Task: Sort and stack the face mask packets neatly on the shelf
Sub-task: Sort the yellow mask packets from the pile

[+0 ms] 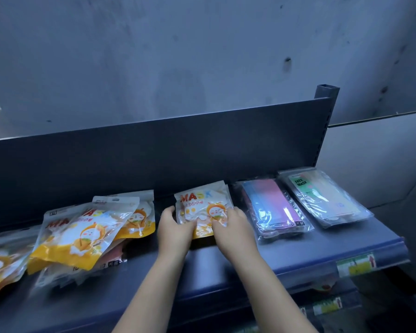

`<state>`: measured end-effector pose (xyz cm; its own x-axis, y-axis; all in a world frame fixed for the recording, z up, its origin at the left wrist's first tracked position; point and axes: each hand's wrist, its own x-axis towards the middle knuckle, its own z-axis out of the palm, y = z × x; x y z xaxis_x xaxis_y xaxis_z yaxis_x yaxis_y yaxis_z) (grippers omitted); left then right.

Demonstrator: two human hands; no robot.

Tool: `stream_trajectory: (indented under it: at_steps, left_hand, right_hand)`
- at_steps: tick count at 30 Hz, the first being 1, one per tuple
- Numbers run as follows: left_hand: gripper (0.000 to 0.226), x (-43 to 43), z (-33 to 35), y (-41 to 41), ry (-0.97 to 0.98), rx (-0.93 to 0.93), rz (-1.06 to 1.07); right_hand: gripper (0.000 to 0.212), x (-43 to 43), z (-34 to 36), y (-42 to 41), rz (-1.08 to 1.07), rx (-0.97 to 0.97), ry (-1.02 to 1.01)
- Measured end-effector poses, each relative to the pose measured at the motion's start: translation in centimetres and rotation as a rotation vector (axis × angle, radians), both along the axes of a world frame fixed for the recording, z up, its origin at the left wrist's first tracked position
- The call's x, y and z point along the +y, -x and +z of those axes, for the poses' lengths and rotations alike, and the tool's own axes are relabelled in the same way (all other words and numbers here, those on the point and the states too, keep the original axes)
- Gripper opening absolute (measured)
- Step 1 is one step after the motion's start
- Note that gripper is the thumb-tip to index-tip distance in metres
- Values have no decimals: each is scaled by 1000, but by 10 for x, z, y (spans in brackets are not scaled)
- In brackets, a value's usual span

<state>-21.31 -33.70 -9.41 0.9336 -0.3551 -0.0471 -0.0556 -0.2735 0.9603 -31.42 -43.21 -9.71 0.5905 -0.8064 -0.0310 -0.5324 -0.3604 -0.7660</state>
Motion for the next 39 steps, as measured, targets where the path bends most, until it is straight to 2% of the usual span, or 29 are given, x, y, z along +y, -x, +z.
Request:
stream_trajectory:
  at_steps: [2, 5, 8, 10, 16, 24, 26, 30, 36, 39]
  left_hand:
    - [71, 1, 0, 2, 23, 6, -16]
    - [78, 2, 0, 5, 39, -1, -210]
    - [95, 3, -2, 5, -186, -114, -339]
    - [99, 6, -4, 5, -266, -182, -367]
    - [81, 1, -10, 0, -340, -386, -349]
    - [64, 1, -13, 2, -588, -713, -339]
    - [61, 1, -13, 4, -613, -743, -343]
    - [59, -1, -12, 8, -640, -751, -342]
    - [76, 4, 0, 16, -669, -798, -292]
    - [76, 10, 9, 17, -661, -811, -265]
  right_hand:
    - [45, -1, -3, 0, -2, 3, -15]
    - [58, 0, -5, 0, -46, 55, 21]
    - [62, 3, -7, -1, -48, 50, 29]
    - [59, 4, -7, -1, -43, 22, 7]
    - [66, -4, 0, 2, -44, -42, -47]
    - [45, -11, 1, 10, -2, -52, -32]
    - [43, -9, -2, 9, -8, -85, -24]
    - [53, -6, 2, 11, 0, -128, -18]
    - [42, 4, 18, 19, -61, -101, 196]
    - [35, 10, 32, 18, -12, -157, 157]
